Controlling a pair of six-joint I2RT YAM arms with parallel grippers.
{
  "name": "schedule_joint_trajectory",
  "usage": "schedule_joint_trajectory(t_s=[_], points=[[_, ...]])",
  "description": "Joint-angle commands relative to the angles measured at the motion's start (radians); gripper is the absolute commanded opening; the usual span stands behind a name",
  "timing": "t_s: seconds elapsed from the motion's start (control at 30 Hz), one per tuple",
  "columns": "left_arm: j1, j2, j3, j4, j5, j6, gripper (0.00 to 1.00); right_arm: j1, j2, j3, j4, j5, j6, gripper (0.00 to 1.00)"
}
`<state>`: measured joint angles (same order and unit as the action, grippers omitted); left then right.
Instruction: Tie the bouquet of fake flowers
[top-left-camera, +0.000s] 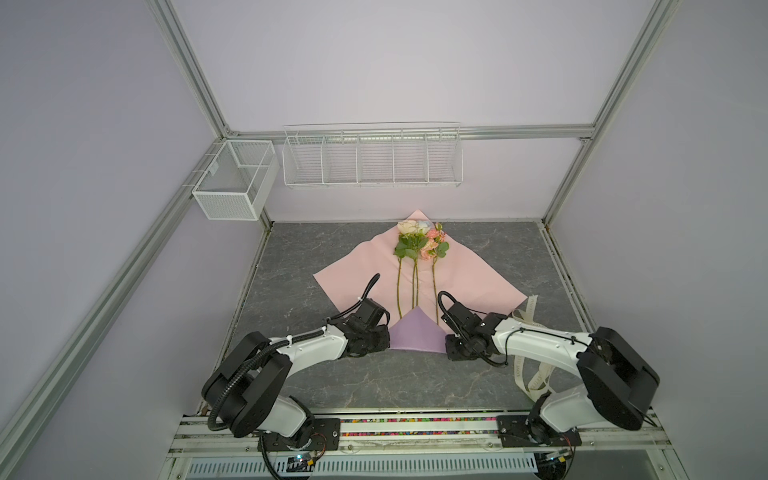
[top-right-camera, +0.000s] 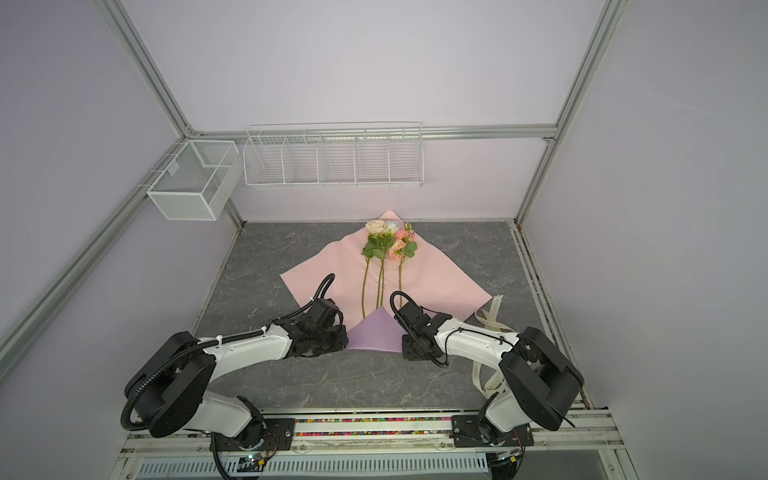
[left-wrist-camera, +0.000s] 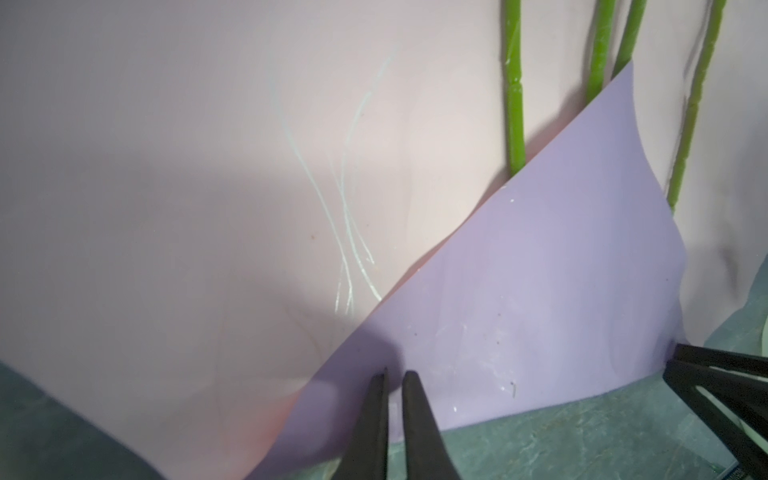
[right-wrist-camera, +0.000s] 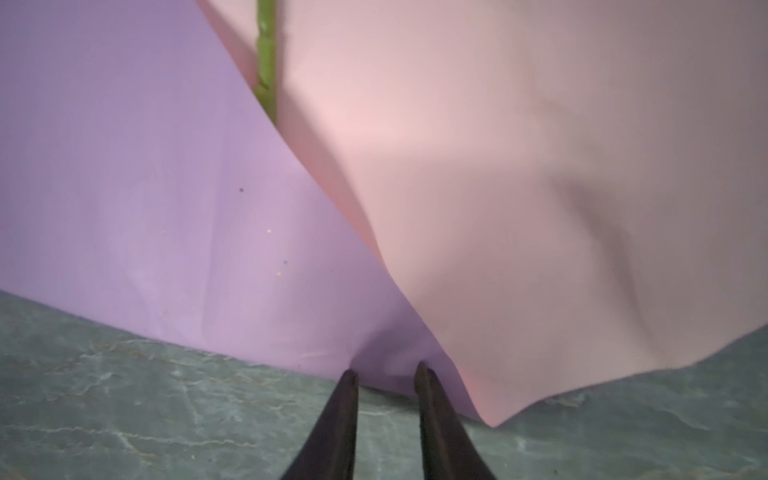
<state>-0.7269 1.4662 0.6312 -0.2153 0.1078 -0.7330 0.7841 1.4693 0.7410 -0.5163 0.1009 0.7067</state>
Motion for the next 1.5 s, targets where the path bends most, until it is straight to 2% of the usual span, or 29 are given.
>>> schedule_joint_trajectory(t_s=[0.0,0.17,0.37,0.43,0.53,0.63,0.77,1.0,1.3,1.47], points=[[0.001,0.029,-0.024,-0.080,-0.053,-0.011,0.11,-0.026,-0.039,-0.030,-0.069,0.033,0.005,0.30],[0.001,0.029,-0.024,-0.079,-0.052,-0.013,0.11,-0.061,-0.071,-0.064,-0.079,0.028,0.001,0.30],[0.001,0.015,-0.025,-0.078,-0.045,-0.013,0.11,-0.060,-0.129,-0.020,-0.082,0.010,-0.032,0.30],[0.001,0.007,-0.025,-0.079,-0.044,-0.014,0.11,-0.049,-0.165,-0.006,-0.048,-0.015,-0.043,0.32],[0.001,-0.003,-0.028,-0.079,-0.045,-0.014,0.11,-0.034,-0.190,0.006,0.071,-0.121,-0.048,0.33],[0.001,-0.004,-0.030,-0.073,-0.043,-0.018,0.11,0.000,-0.128,0.039,0.226,-0.241,-0.015,0.28],[0.001,-0.001,-0.030,-0.063,-0.037,-0.021,0.11,0.077,0.029,0.147,0.300,-0.280,0.006,0.16],[0.001,-0.004,-0.026,-0.062,-0.038,-0.020,0.11,0.123,0.272,0.285,0.389,-0.317,0.120,0.11],[0.001,-0.004,-0.030,-0.048,-0.030,-0.025,0.11,0.122,0.337,0.285,0.335,-0.255,0.140,0.10],[0.005,-0.012,-0.028,-0.069,-0.037,-0.017,0.14,0.122,0.365,0.276,0.347,-0.258,0.146,0.10]])
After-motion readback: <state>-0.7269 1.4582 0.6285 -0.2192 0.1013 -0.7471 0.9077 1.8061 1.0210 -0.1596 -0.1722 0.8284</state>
